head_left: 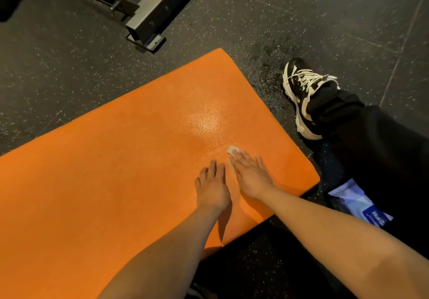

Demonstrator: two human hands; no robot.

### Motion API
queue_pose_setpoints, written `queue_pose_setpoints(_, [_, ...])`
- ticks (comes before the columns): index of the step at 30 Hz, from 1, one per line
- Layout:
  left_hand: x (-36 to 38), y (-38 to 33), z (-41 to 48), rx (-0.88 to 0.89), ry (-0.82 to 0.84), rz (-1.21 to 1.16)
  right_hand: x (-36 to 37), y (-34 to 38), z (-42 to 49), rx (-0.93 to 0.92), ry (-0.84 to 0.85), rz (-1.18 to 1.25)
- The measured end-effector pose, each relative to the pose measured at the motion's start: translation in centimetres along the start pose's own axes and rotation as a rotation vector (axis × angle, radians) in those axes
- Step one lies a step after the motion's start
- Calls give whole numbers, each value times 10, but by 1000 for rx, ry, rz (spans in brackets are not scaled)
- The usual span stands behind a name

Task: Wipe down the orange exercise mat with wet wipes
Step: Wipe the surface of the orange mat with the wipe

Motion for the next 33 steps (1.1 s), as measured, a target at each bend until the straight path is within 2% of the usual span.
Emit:
queue_pose_setpoints(4, [9,-22,10,39,66,3,-24,-87,-17,510,-114,90])
queue_pose_setpoints(6, [12,-24,13,12,63,-7,-27,-100,-20,641,-130,183])
queue_pose_setpoints(8, [13,-24,13,-6,36,-5,-25,-80,-13,528,-117,174])
queue_pose_setpoints(11, [14,-28,14,-11,10,-1,-11,-43,-3,222,-53,71])
queue_pose_setpoints(13, [15,-38,16,25,7,0,-6,-43,-1,141,-7,19])
queue_pose_setpoints(15, [19,-48,19,52,21,-25,-11,-61,-5,211,-16,22])
queue_pose_setpoints(18, [24,-52,23,23,55,-12,-23,-106,-21,528,-111,148])
queue_pose_setpoints(20, [26,-51,23,10,66,4,-24,-121,-30,673,-130,210])
queue_pose_setpoints(22, [26,-49,23,5,63,-7,-24,-111,-29,663,-136,220])
queue_pose_setpoints(26, [24,-50,23,13,29,-24,-13,-63,-18,357,-82,149])
queue_pose_setpoints(28, [20,-50,23,22,8,-21,-10,-59,-14,265,-52,89])
queue_pose_setpoints(30, [16,-49,24,44,-16,-15,-16,-71,-13,296,-60,74])
queue_pose_setpoints(33, [11,-46,26,61,-51,-32,-21,-82,-9,455,-93,139])
Point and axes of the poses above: each hand's wrist, its own z-axis towards the middle knuckle, its own x-axis out of the palm, y = z × x, the point moved 9 cm from there along z, towards the middle knuckle, and after that the axes turned 3 degrees about -z, right-handed, at the moved point
